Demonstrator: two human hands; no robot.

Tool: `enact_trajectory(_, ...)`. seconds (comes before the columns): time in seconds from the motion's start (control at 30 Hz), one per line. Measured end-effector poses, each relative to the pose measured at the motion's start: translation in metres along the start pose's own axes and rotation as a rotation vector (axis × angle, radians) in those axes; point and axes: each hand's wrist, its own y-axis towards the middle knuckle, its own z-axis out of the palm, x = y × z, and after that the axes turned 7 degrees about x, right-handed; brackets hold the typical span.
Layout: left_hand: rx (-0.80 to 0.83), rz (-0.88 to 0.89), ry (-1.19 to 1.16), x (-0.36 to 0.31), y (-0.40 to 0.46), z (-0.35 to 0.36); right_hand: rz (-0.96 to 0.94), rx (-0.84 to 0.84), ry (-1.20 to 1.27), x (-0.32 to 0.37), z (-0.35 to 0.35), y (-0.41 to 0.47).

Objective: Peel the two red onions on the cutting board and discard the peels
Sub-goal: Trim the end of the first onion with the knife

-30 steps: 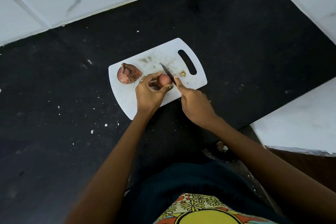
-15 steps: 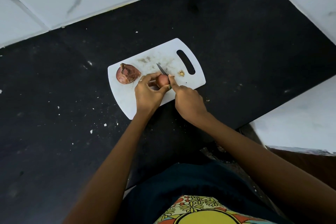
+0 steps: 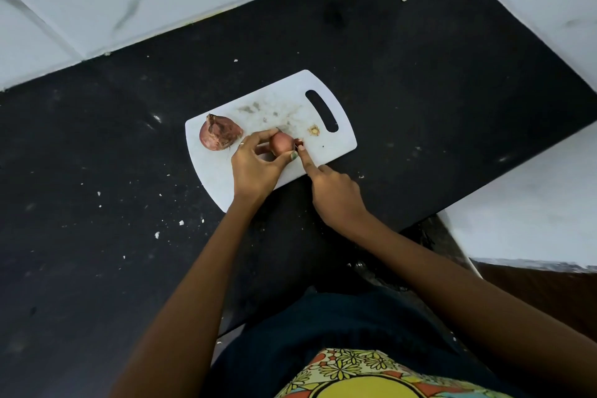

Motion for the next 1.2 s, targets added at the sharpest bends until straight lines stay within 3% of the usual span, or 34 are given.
enact_trajectory(0.27,0.021,-0.001,-0.048,0.001,-0.009,-0.006,-0.015,0.006,0.065,-0.005,-0.001,0.004)
enact_trajectory(0.33,0.028,-0.002,-0.045,0.001,-0.010,-0.007,-0.043,-0.024,0.248,-0.011,-0.005,0.007)
enact_trajectory(0.43,0.040,0.007,-0.031,0.002,-0.012,-0.010,-0.056,-0.245,0.521,-0.019,-0.012,0.008)
enact_trajectory(0.5,0.058,0.022,-0.017,0.001,-0.013,-0.010,-0.010,-0.307,0.640,-0.023,-0.019,0.013)
enact_trajectory(0.67,0.073,0.042,0.152,0.001,-0.009,-0.006,0.076,-0.164,0.722,-0.020,-0.026,0.016)
enact_trajectory(0.93,-0.009,0.201,0.157,0.001,-0.015,0.003,0.146,0.033,1.159,0.001,-0.032,0.031)
enact_trajectory(1.1,0.017,0.161,0.142,0.006,-0.021,0.006,0.209,0.008,1.204,0.010,-0.028,0.041)
enact_trajectory(1.2,-0.010,0.222,0.148,0.003,-0.026,0.005,0.221,0.012,1.264,0.009,-0.026,0.042)
